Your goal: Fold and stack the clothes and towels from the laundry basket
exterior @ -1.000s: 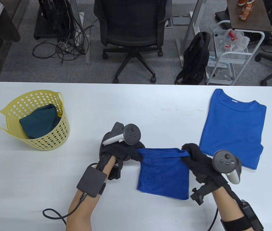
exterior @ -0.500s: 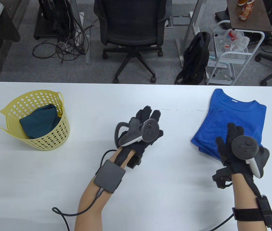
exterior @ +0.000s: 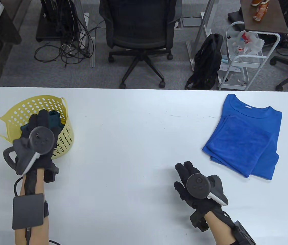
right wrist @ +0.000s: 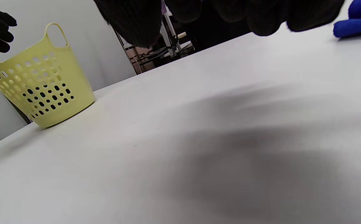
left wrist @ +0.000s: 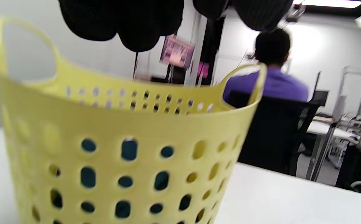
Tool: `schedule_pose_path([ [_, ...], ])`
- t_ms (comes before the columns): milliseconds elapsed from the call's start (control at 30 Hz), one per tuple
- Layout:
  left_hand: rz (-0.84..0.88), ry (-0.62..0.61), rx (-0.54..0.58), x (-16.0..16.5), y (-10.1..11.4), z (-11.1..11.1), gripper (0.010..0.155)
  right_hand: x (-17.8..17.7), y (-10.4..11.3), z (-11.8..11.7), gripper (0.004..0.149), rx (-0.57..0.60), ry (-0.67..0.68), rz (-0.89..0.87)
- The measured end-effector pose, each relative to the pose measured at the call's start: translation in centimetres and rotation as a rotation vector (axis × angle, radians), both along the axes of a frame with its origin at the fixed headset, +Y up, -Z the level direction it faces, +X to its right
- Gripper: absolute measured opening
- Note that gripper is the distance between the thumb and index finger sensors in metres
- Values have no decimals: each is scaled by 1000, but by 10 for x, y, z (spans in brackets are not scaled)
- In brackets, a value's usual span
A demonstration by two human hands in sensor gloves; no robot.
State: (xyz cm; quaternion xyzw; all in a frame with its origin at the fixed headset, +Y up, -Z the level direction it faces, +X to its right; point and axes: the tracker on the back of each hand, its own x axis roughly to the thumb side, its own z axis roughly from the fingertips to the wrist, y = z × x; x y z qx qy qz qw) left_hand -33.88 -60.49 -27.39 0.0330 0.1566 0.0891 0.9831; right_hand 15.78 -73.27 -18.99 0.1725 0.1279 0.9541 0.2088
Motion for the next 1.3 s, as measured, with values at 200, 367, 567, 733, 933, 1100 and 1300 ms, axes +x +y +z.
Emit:
schedule_pose_path([
  [200,167,155,-507,-31,-33,-64,59,4,-18,-6,69,-30,-38,-9],
  [367,284,160,-698,-38,-84,-92,50,17,-28,-13,69,-61,-44,-91],
  [567,79,178,-915,-31,-102,-106,60,28,-42,-19,65,-88,-77,-214],
  [733,74,143,-907,-30,-98,-107,69,32,-41,-21,69,-71,-97,-219],
  [933,-146,166,-827,-4,-56,-95,62,36,-36,-20,72,-39,-121,-236],
  [1100,-445,195,-610,38,9,-71,56,30,-34,-16,74,-25,-95,-234],
  [1300,-738,312,-55,107,108,-9,58,24,-26,-10,74,7,-61,-241],
])
